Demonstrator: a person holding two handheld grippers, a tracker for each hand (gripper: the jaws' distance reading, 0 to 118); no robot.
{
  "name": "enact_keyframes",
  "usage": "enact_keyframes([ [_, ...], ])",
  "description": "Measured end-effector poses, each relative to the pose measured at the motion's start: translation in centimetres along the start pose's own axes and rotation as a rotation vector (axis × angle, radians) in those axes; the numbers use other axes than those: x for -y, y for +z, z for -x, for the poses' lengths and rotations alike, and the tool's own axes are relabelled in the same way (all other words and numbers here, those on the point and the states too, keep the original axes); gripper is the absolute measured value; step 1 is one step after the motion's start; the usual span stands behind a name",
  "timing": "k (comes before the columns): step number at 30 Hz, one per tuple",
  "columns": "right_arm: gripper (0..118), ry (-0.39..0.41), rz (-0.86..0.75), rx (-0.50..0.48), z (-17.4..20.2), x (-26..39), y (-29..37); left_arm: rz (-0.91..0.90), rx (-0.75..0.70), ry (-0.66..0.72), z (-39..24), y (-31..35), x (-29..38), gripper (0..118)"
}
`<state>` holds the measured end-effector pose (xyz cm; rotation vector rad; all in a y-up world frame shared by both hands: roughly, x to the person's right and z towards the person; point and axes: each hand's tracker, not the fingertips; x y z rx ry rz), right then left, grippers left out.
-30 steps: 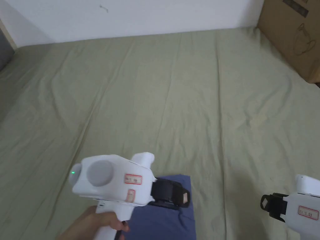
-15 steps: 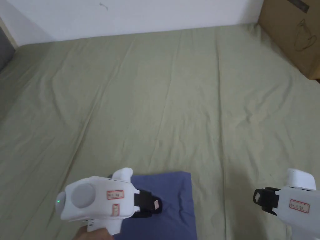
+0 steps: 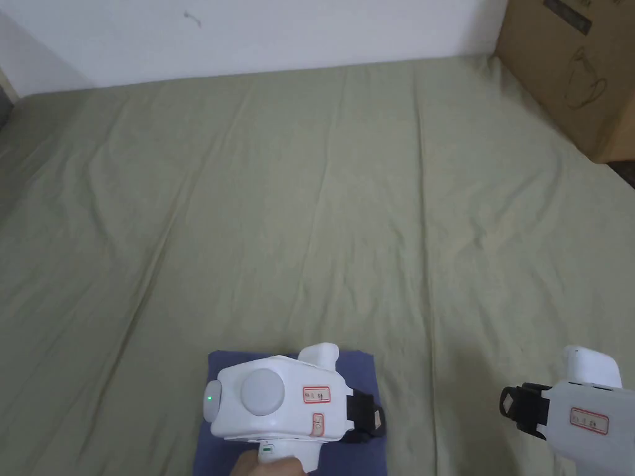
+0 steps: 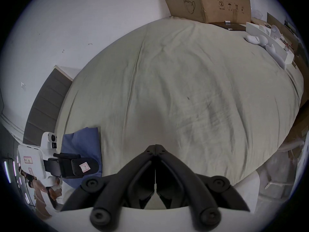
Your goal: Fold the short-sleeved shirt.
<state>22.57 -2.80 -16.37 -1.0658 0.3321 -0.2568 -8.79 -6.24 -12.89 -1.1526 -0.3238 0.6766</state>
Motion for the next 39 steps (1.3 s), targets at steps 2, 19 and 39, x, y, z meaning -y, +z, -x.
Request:
enact_keyframes([
  [2, 0, 0.004, 0.006, -0.006, 0.3, 0.1, -0.1, 0.015, 0.015, -0.066, -1.2, -0.4, 0.3, 0],
  [19, 0, 0.378, 0.0, -0.268, 15.1, -1.2, -0.6, -0.312, 0.169, 0.135, 11.5, 19.5, 5.7, 0],
  [39, 0, 0.408, 0.228, -0.262, 18.3, 3.3, -7.3, -0.284, 0.235, 0.285, 19.2, 16.6, 6.0, 118],
])
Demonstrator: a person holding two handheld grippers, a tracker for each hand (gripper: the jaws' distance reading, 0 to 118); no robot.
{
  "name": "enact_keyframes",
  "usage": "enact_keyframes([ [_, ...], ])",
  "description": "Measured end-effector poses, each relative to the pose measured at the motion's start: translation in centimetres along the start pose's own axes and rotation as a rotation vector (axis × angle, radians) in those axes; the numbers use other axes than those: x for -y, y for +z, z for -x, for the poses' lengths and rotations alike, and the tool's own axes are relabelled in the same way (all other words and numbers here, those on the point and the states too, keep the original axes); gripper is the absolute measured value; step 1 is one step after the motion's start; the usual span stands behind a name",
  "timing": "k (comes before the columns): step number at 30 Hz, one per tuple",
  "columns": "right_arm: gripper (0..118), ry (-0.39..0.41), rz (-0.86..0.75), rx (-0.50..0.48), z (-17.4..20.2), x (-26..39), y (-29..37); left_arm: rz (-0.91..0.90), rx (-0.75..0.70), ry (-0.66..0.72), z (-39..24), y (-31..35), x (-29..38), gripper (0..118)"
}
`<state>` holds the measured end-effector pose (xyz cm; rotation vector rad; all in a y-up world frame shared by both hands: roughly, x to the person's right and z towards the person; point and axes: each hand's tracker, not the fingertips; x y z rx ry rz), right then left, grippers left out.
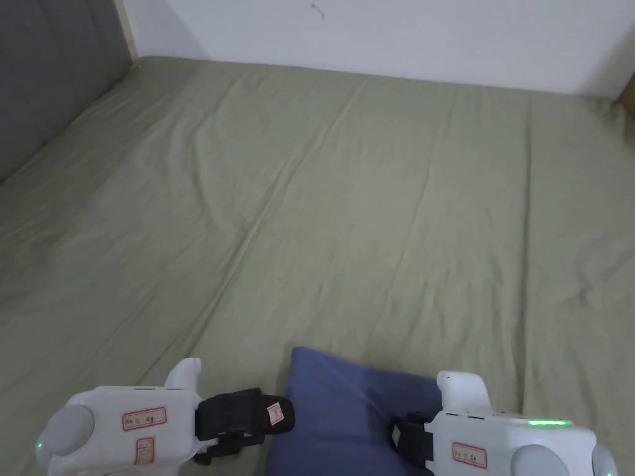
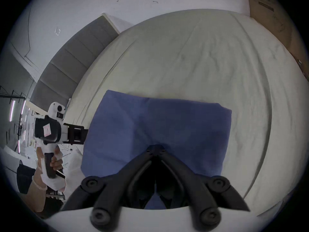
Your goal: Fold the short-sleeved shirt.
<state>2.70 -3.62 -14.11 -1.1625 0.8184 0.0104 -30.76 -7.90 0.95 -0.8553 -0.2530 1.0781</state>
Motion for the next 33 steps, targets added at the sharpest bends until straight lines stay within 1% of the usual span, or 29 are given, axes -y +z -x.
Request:
enact_keyframes([
  [4, 0, -0.019, -0.004, -0.011, -0.4, 0.0, 0.1, 0.009, 0.072, 0.045, 0.1, -2.1, -1.1, 118],
  [6, 0, -0.029, -0.003, -0.017, -0.5, 0.1, 0.1, 0.06, 0.145, 0.088, 0.3, -3.9, -1.7, 118],
  [8, 0, -0.032, -0.003, -0.017, -0.5, 0.1, 0.2, 0.093, 0.214, 0.087, 0.2, -5.9, -2.0, 118],
  [10, 0, -0.032, -0.002, -0.016, -0.4, 0.1, 0.2, 0.159, 0.238, 0.084, -0.2, -7.6, -2.5, 117],
  [11, 0, -0.036, -0.003, -0.018, -0.5, 0.1, 0.2, 0.204, 0.264, 0.073, -0.4, -8.6, -2.7, 103],
  [12, 0, -0.037, -0.002, -0.019, -0.5, 0.1, 0.2, 0.224, 0.262, 0.061, 0.1, -9.2, -2.9, 64],
  [13, 0, -0.038, -0.001, -0.012, -0.5, 0.1, 0.1, 0.26, 0.234, 0.0, -0.3, -9.5, -3.1, 21],
  [14, 0, -0.041, -0.002, -0.015, -0.6, 0.0, 0.2, 0.245, 0.198, -0.043, -0.6, -9.3, -3.3, 21],
  [15, 0, -0.043, -0.002, -0.018, -0.7, 0.0, 0.3, 0.247, 0.132, -0.062, -0.4, -9.2, -3.5, 21],
  [16, 0, -0.047, -0.005, -0.012, -0.8, 0.0, 0.4, 0.265, 0.086, -0.023, 0.3, -9.7, -3.2, 21],
  [17, 0, -0.049, -0.006, -0.017, -0.9, -0.1, 0.5, 0.273, 0.112, 0.051, 1.3, -9.4, -3.3, 21],
  [18, 0, -0.046, -0.008, -0.017, -0.8, -0.2, 0.7, 0.248, 0.188, 0.066, 1.7, -8.9, -3.4, 21],
  [19, 0, -0.04, -0.016, -0.005, -0.7, -0.2, 0.9, 0.23, 0.165, 0.057, 1.4, -8.3, -3.4, 21],
  [21, 0, -0.036, -0.035, -0.008, -0.6, -0.4, 1.7, 0.207, 0.119, -0.032, 0.1, -7.2, -3.2, 21],
  [23, 0, -0.06, -0.055, -0.035, -0.8, -0.9, 2.3, 0.208, 0.109, -0.029, 0.0, -5.6, -3.9, 21],
  [24, 0, -0.063, -0.064, -0.042, -0.9, -1.1, 2.5, 0.194, 0.066, -0.066, 1.4, -4.5, -5.2, 21],
  [26, 0, -0.044, -0.087, -0.015, -0.8, -1.4, 2.7, 0.181, -0.045, -0.116, 1.4, -1.7, -6.8, 21],
  [28, 0, -0.046, -0.088, -0.009, -0.9, -1.6, 2.7, 0.164, -0.129, -0.15, 1.0, 1.7, -8.5, 21],
  [30, 0, -0.055, -0.093, -0.011, -1.0, -1.7, 2.7, 0.154, -0.264, -0.219, 1.0, 5.3, -10.5, 21],
  [31, 0, -0.057, -0.096, -0.006, -1.1, -1.7, 2.7, 0.159, -0.354, -0.255, 1.1, 7.1, -11.7, 21],
  [32, 0, -0.056, -0.095, 0.002, -1.1, -1.8, 2.6, 0.155, -0.459, -0.27, 2.1, 9.1, -13.2, 21],
  [33, 0, -0.057, -0.097, 0.011, -1.1, -1.7, 2.5, 0.152, -0.52, -0.279, 2.6, 10.8, -14.3, 21],
])
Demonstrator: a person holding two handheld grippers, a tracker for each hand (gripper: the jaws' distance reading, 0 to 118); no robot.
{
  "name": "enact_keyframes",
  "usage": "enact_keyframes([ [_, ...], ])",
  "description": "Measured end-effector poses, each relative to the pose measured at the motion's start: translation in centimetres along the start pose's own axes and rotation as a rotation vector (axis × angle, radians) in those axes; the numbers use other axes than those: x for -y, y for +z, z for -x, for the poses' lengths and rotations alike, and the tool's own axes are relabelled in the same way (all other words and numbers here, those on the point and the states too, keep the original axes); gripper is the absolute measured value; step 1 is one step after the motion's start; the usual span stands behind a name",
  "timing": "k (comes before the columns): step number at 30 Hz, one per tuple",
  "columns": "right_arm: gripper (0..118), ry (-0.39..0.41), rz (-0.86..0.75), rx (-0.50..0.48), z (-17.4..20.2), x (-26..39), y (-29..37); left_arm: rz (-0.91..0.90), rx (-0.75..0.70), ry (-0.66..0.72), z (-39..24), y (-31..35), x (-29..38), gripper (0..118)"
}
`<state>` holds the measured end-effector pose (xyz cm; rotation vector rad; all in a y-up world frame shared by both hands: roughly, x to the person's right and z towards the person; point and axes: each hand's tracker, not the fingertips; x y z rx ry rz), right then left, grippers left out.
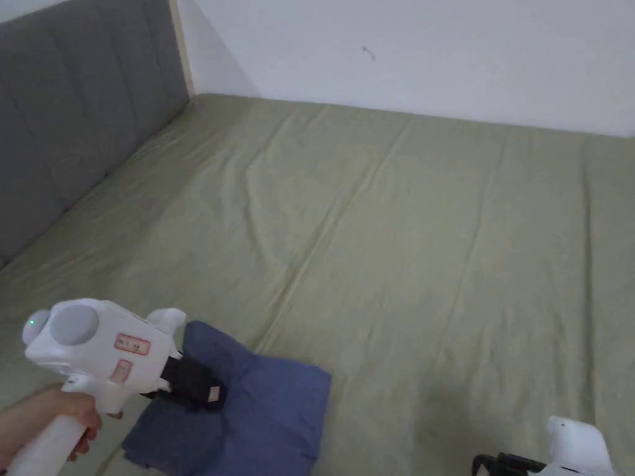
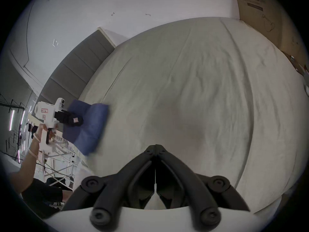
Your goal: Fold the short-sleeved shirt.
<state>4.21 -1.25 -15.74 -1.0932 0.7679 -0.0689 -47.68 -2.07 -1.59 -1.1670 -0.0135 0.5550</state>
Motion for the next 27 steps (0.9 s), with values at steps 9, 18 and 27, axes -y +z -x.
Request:
enact_keyframes([
  [9, 0, -0.046, 0.019, 0.053, -0.6, -0.4, -1.2, 0.075, -0.48, -0.002, 11.0, 6.0, -2.7, 28],
  [18, 0, -0.056, 0.065, 0.076, -0.8, -0.1, -2.8, 0.006, -0.742, 0.02, 14.7, 6.1, -1.8, 110],
  [27, 0, -0.054, 0.041, 0.045, -1.1, 0.4, -1.5, -0.282, -0.453, 0.212, 7.6, 10.7, -0.7, 9],
])
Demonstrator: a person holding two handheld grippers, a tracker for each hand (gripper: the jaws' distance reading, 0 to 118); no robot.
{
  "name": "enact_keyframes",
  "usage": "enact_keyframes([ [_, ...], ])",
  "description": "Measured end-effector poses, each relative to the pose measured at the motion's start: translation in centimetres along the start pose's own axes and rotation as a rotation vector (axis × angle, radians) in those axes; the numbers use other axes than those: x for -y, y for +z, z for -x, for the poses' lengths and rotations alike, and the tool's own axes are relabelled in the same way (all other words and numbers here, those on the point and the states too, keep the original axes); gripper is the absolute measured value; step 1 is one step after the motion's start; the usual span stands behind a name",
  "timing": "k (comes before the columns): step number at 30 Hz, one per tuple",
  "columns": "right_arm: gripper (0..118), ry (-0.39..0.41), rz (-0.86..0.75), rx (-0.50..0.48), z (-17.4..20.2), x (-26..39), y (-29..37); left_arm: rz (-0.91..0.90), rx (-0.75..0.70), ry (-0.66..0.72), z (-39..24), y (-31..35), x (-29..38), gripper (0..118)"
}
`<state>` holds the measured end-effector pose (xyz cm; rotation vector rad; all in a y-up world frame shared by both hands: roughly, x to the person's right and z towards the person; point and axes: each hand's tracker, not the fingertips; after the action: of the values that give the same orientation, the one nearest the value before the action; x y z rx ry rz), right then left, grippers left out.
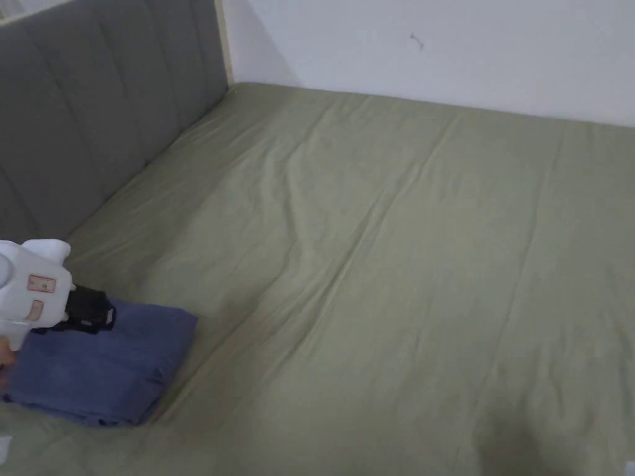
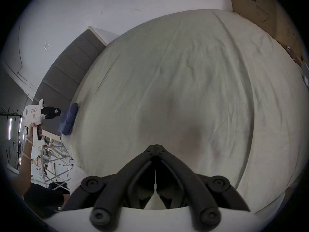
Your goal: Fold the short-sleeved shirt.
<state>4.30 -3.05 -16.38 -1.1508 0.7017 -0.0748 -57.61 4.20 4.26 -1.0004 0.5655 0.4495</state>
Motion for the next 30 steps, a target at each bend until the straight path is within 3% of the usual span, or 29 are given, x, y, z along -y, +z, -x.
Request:
enact_keyframes([
  [5, 0, -0.001, -0.047, -0.003, -0.7, 0.7, 1.7, -0.121, 0.211, 0.036, -6.7, 2.8, 4.8, 0],
  [9, 0, 0.009, -0.074, -0.006, -1.2, 1.6, 3.3, -0.197, 0.163, -0.079, -16.5, 6.3, 10.6, 0],
  [13, 0, 0.025, -0.109, 0.007, -1.3, 2.6, 5.3, -0.239, 0.154, -0.199, -21.4, 8.2, 13.7, 0],
  [18, 0, 0.05, -0.235, 0.055, -0.2, 2.4, 9.0, -0.388, 0.169, -0.227, -27.2, 12.0, 15.8, 0],
  [21, 0, 0.122, -0.364, 0.155, 0.8, 1.0, 11.2, -0.528, 0.141, -0.288, -30.1, 15.1, 16.3, 0],
  [23, 0, 0.166, -0.466, 0.239, 2.1, 0.0, 13.2, -0.59, 0.133, -0.247, -31.8, 17.5, 16.2, 0],
  [27, 0, 0.204, -0.664, 0.289, 4.3, -2.1, 16.9, -0.804, 0.113, -0.277, -35.0, 21.8, 16.2, 0],
  [30, 0, 0.276, -0.808, 0.379, 6.8, -2.8, 19.9, -0.915, 0.098, -0.267, -36.6, 24.0, 16.6, 0],
])
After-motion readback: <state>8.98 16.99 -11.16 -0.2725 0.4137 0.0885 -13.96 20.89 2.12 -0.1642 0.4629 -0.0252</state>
